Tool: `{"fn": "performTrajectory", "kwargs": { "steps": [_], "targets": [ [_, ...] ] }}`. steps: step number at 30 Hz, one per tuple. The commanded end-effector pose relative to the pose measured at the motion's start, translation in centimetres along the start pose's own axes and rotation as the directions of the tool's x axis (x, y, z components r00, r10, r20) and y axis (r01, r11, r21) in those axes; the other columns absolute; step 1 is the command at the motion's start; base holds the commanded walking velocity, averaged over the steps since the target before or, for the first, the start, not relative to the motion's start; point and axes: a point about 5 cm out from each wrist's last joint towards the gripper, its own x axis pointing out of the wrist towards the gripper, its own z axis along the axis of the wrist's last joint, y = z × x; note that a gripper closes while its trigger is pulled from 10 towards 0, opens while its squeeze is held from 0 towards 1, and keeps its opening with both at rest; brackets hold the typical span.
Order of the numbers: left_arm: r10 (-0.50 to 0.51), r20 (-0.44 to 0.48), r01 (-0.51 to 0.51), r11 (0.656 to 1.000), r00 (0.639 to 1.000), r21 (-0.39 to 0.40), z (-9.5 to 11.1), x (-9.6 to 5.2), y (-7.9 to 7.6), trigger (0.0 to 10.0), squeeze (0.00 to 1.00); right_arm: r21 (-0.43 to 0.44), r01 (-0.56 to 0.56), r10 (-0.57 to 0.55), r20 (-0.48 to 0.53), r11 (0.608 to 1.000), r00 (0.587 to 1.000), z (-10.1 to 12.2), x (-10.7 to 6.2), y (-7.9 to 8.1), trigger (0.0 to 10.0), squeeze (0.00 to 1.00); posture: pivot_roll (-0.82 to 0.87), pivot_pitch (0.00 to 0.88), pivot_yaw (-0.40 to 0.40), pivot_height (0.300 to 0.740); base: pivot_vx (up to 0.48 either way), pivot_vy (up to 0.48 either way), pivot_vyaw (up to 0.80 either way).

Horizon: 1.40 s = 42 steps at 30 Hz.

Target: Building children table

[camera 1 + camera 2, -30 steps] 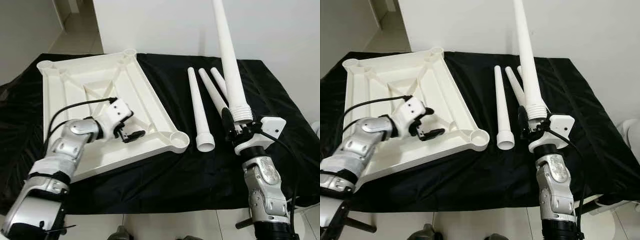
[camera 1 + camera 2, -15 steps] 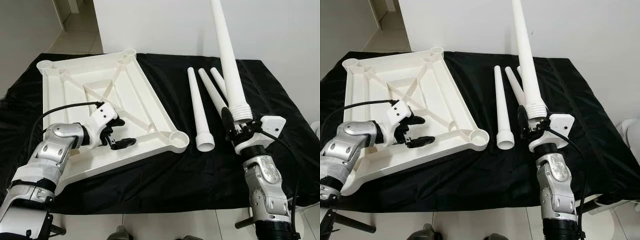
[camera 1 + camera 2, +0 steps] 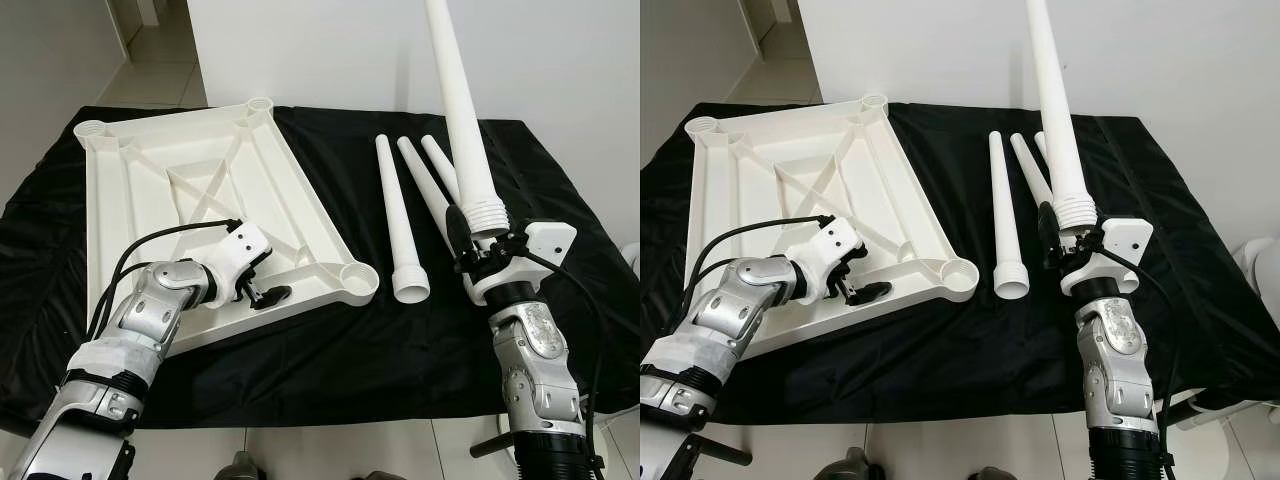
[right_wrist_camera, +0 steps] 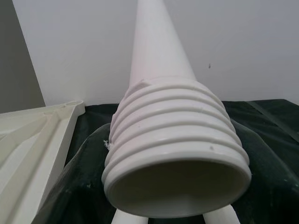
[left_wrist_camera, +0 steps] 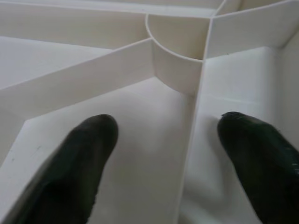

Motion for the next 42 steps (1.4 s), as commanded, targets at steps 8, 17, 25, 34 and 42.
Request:
{"fn": "performTrajectory", "kwargs": {
  "steps": [8,17,25,34,42],
  "targets": [
    [0.027,-0.044,-0.027,1.0,0.999,-0.004,-0.5,-0.3,0.1,0.0,0.0,-0.005,0.01,-0.01,0.015,1.0,1.0,0.4,0.3,-0.4,10.0,0.0,0.02,0.0,-0.01,0.74,0.0,0.0,0.0],
    [-0.122,-0.039,0.124,0.992,0.992,0.037,-0.4,-1.9,-1.1,0.0,0.0,-0.007,0.012,-0.012,0.013,1.0,1.0,0.3,0.2,-0.4,10.0,0.0,0.02,0.004,-0.007,0.74,0.0,0.0,0.0],
    [-0.17,-0.003,0.17,0.985,0.985,0.012,0.3,-2.5,-1.7,0.0,0.0,-0.012,0.012,-0.011,0.012,1.0,1.0,0.3,0.1,-0.5,10.0,0.0,0.02,0.004,-0.011,0.74,0.0,0.0,0.0],
    [-0.161,0.075,0.153,0.983,0.984,0.097,1.7,-2.4,-1.4,10.0,1.0,-0.008,0.001,-0.001,0.013,1.0,1.0,0.3,0.4,-0.3,10.0,0.0,0.03,0.003,-0.011,0.74,0.0,0.0,0.0],
    [-0.237,0.133,0.223,0.969,0.962,0.111,2.9,-3.5,-1.3,10.0,0.58,-0.007,-0.007,0.007,0.014,1.0,1.0,0.2,0.4,-0.2,10.0,0.0,0.03,0.001,-0.011,0.74,0.0,0.0,0.0]
  ]
}}
